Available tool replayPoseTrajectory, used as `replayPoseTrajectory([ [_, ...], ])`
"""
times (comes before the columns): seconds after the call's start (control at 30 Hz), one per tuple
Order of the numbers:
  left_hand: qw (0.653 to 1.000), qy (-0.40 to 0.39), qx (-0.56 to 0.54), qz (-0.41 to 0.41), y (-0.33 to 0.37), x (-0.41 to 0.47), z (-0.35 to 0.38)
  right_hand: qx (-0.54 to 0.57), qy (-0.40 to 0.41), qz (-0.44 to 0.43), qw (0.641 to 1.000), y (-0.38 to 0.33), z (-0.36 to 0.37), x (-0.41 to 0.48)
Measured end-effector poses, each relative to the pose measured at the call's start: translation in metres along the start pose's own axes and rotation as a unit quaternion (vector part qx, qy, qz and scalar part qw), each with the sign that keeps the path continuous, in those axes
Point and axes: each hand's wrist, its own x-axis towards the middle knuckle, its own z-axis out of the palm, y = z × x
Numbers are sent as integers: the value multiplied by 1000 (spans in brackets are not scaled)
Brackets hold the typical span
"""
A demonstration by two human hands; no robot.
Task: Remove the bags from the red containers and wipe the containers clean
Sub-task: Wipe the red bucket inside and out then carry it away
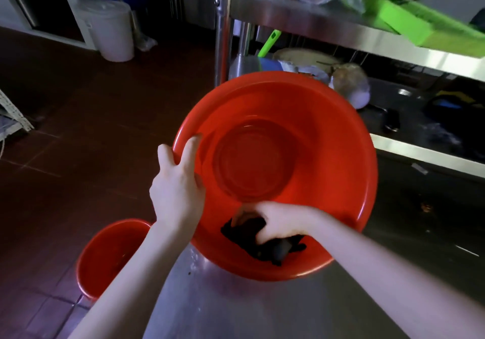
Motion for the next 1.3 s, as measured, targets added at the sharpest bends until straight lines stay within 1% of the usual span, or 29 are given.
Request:
replayPoseTrajectory([
  [0.1, 1000, -18, -5, 15, 3, -4, -5, -33, 0, -4, 999, -14, 14, -46],
  [0.2, 999, -31, -17, 22, 8, -7, -9, -53, 2, 14, 998, -19, 23, -85],
  [0.27, 999, -35, -28, 27, 9, -10, -11, -88, 18, 19, 996, -16, 31, -104],
  [0.33, 998, -33, -43, 32, 10, -18, -12, -98, 68, 31, 992, -9, 39, -114],
  [0.43, 997, -29, -57, 38, 11, -30, -12, -69, 176, 39, 981, 4, 41, -112],
  [0.53, 997, -28, -59, 45, 10, -40, -12, -9, 274, 35, 961, 13, 29, -92],
  [0.6, 997, -26, -52, 47, 7, -44, -11, -4, 325, 46, 945, 20, 21, -70],
  [0.63, 997, -24, -48, 46, 4, -45, -11, -18, 336, 61, 940, 24, 19, -56],
  [0.73, 998, -16, -46, 39, 0, -51, -10, -80, 313, 102, 941, 36, 23, -10],
  [0.87, 998, -4, -45, 35, -8, -54, -8, -82, 211, 121, 967, 51, 45, 47],
  [1.0, 998, 1, -32, 63, -16, -54, -4, -83, 194, 193, 958, 66, 50, 88],
  [1.07, 998, 6, -26, 65, -16, -51, -2, -99, 197, 191, 956, 73, 49, 104],
  [1.13, 998, 5, -27, 53, -17, -47, -1, -125, 229, 182, 948, 79, 49, 120],
  [1.2, 999, 2, -30, 41, -22, -43, -1, -114, 296, 201, 927, 80, 47, 133],
  [1.3, 999, 2, -38, 28, -32, -42, 1, -12, 405, 214, 889, 72, 46, 150],
])
